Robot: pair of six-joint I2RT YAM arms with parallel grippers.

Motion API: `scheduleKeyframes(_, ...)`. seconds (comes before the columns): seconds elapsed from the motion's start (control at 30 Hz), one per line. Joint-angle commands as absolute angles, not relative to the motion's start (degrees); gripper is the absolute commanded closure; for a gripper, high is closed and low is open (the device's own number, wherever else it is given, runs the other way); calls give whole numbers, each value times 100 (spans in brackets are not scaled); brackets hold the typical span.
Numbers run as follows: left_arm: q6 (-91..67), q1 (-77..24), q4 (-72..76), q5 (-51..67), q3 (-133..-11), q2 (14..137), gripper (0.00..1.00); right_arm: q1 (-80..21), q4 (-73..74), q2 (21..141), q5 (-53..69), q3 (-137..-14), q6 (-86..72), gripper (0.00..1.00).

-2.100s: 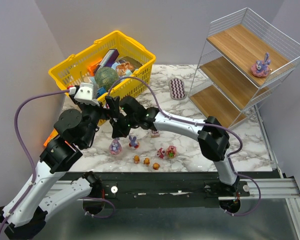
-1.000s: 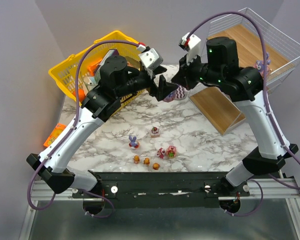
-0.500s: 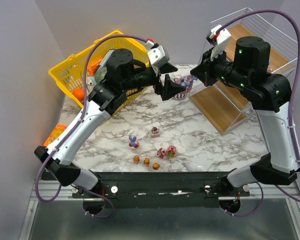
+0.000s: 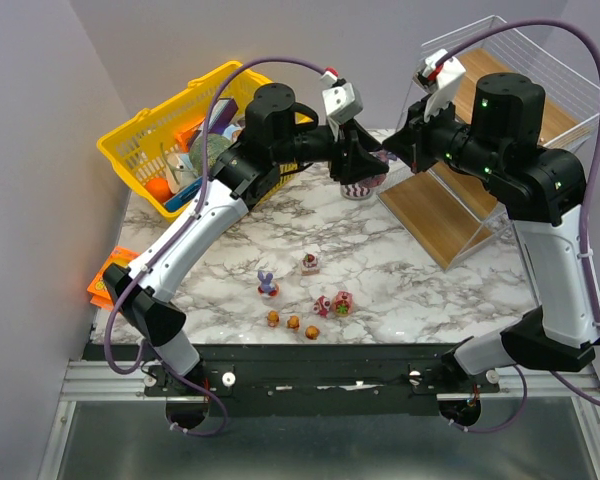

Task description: Place and organize the plastic toys onto the shelf

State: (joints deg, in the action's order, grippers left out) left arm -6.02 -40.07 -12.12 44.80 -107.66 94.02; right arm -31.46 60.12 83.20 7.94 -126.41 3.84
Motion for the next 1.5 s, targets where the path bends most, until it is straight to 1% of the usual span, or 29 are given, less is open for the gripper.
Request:
scheduleKeyframes(0.0, -642, -4034, -1212, 4764, -11047, 9589, 46, -3094, 5933, 8191, 782, -12832, 316, 99)
scheduleKeyframes(0.1, -519, -4069, -1387, 4703, -11153, 9703, 47, -3085, 5933, 8191, 773, -12850, 316, 100)
scheduleKeyframes(0.2, -299, -4139, -1686, 4509, -11285, 9835, 43, -3085, 5898, 8183, 712, -12841, 308, 100)
scheduleKeyframes(0.3, -132, -4201, -1845, 4229, -11294, 9888, 42, -3076, 5862, 8156, 642, -12806, 325, 100)
scheduleKeyframes(0.4, -27, -4227, -1942, 3947, -11329, 9923, 50, -3076, 5845, 8121, 545, -12753, 343, 100)
scheduleKeyframes(0.43, -26, -4236, -1951, 3911, -11338, 9940, 59, -3067, 5845, 8121, 519, -12744, 343, 100)
scheduleKeyframes(0.5, -35, -4271, -1934, 3710, -11364, 9958, 71, -3076, 5827, 8086, 405, -12718, 343, 100)
scheduleKeyframes(0.53, -26, -4280, -1942, 3631, -11390, 9993, 79, -3067, 5827, 8069, 361, -12700, 351, 100)
scheduleKeyframes(0.6, -35, -4307, -1934, 3464, -11417, 10028, 89, -3067, 5783, 8016, 177, -12665, 343, 100)
scheduleKeyframes(0.63, -26, -4333, -1916, 3411, -11460, 10072, 98, -3067, 5757, 8007, 115, -12639, 334, 100)
scheduleKeyframes(0.67, -26, -4359, -1907, 3349, -11496, 10107, 100, -3067, 5722, 7981, 53, -12613, 325, 100)
scheduleKeyframes(0.8, -114, -4438, -1724, 3006, -11637, 10257, 100, -3067, 5232, 7657, -219, -12201, 281, 99)
scheduleKeyframes(0.83, -166, -4447, -1662, 2875, -11724, 10335, 100, -3067, 5082, 7551, -272, -11947, 264, 96)
scheduleKeyframes(0.87, -315, -4465, -1618, 2787, -11786, 10379, 100, -3067, 4932, 7454, -342, -11779, 229, 90)
scheduleKeyframes(0.9, -403, -4465, -1521, 2717, -11864, 10441, 100, -3067, 4600, 7366, -499, -11647, 159, 88)
scheduleKeyframes(0.93, -509, -4474, -1468, 2664, -12048, 10581, 100, -3059, 4431, 7165, -571, -11524, 132, 85)
scheduleKeyframes(0.97, -701, -4482, -1416, 2559, -12163, 10652, 100, -3067, 4273, 7085, -658, -11261, 88, 67)
scheduleKeyframes(1.03, -887, -4500, -1319, 2453, -12531, 10897, 100, -3067, 3921, 6918, -922, -11128, 62, 61)
scheduleKeyframes(1.07, -966, -4509, -1284, 2365, -12664, 10985, 100, -3067, 3842, 6882, -1062, -11075, 27, 42)
scheduleKeyframes(1.1, -1132, -4526, -1240, 2338, -12796, 11082, 100, -3067, 3736, 6856, -1333, -11083, 9, 35)
scheduleKeyframes(1.13, -1195, -4535, -1204, 2355, -13040, 11248, 100, -3067, 3692, 6838, -1484, -11092, 17, 31)
scheduleKeyframes(1.17, -1256, -4535, -1143, 2382, -13147, 11337, 100, -3067, 3639, 6786, -1590, -11100, 18, 20)
scheduleKeyframes(1.2, -1326, -4553, -977, 2434, -13244, 11407, 100, -3067, 3552, 6759, -1843, -11127, -165, 16)
scheduleKeyframes(1.27, -1511, -4588, -792, 2531, -13525, 11662, 100, -3067, 3472, 6698, -2056, -11162, -193, 14)
scheduleKeyframes(1.37, -1819, -4623, -248, 2680, -13772, 11944, 100, -3067, 3472, 6741, -2267, -11451, -106, 14)
scheduleKeyframes(1.4, -1880, -4632, 163, 2759, -13772, 11997, 100, -3067, 3559, 6837, -2320, -11557, -62, 14)
scheduleKeyframes(1.47, -1942, -4667, 465, 2760, -13886, 12172, 100, -3059, 3656, 6969, -2390, -11952, 210, 14)
